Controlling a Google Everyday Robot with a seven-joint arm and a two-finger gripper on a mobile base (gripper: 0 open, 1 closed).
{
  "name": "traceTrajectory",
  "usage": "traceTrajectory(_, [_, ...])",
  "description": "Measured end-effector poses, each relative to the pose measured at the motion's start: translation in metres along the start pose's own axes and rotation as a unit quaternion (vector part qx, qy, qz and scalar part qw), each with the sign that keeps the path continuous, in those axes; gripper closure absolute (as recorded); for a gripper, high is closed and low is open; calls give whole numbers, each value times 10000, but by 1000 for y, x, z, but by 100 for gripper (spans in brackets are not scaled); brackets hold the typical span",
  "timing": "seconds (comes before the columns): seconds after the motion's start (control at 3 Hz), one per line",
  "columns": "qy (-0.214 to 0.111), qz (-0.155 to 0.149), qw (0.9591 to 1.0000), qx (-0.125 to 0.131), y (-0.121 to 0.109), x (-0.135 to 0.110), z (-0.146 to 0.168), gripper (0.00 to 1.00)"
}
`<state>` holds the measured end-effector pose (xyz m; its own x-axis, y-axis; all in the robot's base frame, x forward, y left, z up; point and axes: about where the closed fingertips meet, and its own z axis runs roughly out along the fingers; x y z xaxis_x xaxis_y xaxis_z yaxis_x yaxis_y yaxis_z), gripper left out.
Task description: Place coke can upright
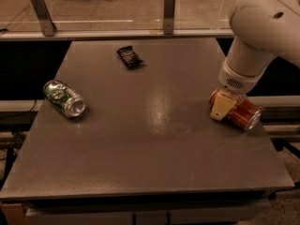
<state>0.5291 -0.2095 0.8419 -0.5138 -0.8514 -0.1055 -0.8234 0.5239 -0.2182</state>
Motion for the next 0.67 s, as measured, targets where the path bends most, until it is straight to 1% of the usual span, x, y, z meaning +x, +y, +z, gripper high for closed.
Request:
traceTrajectory(0.33, [-156, 36, 9999, -51, -1, -5, -3, 64])
traceTrajectory(0.67, [-770, 23, 9966, -288, -12, -16, -8, 88])
